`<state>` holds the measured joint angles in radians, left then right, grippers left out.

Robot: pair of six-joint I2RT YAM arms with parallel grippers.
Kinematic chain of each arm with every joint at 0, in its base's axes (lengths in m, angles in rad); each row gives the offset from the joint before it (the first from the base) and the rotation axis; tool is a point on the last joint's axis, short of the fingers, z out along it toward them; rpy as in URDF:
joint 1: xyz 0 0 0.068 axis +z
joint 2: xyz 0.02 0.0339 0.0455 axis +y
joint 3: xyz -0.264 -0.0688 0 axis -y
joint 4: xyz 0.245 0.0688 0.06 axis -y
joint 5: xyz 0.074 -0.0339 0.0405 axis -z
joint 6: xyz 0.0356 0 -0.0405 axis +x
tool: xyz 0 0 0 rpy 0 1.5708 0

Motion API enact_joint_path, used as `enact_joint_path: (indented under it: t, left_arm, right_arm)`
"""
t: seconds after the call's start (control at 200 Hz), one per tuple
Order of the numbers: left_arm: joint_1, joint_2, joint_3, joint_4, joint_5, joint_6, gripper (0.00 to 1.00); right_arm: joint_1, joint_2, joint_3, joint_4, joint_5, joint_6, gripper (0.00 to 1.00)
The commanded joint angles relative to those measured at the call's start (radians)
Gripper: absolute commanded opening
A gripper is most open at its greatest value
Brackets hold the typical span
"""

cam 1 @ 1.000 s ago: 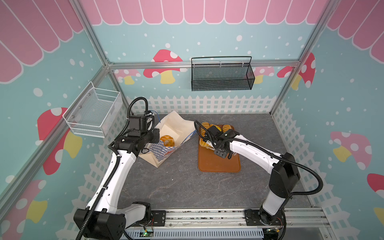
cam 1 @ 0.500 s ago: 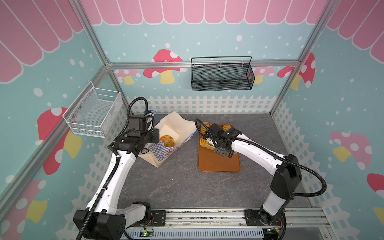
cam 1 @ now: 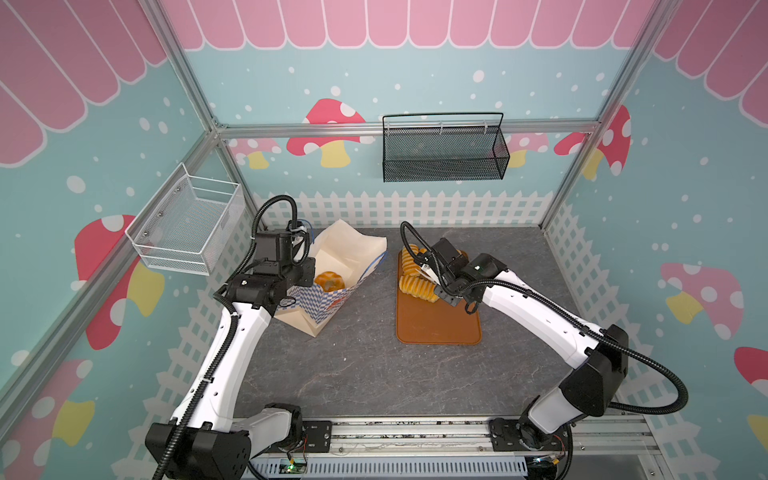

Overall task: Take the fake bread out of the paper bag
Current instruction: 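Lift the open tongs off the tray while the left gripper tilts the bag toward them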

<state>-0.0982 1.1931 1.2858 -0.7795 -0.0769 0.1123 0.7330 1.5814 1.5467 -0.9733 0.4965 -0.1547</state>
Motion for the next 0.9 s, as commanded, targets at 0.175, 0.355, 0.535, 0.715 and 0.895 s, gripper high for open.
enact_joint_path:
  t: [0.175, 0.355, 0.535, 0.715, 0.895]
  left_arm:
    - [0.008, 0.064, 0.126, 0.010, 0.036, 0.182, 0.00]
    - [0.007, 0.097, 0.201, 0.040, 0.045, 0.263, 0.00]
    - [-0.030, 0.119, 0.232, 0.098, 0.074, 0.333, 0.00]
    - [-0.125, 0.156, 0.243, 0.129, -0.044, 0.398, 0.00]
    - [-0.225, 0.122, 0.094, 0.201, -0.135, 0.413, 0.00]
  right_arm:
    - [-0.019, -0.132, 0.005, 0.157, -0.112, 0.058, 0.53]
    - [-0.033, -0.175, -0.023, 0.234, -0.184, 0.070, 0.54]
    - [-0.044, -0.181, -0.023, 0.239, -0.186, 0.070, 0.54]
    - [-0.047, -0.224, -0.048, 0.289, -0.241, 0.074, 0.54]
    - [-0.047, -0.262, -0.110, 0.347, -0.297, 0.092, 0.54]
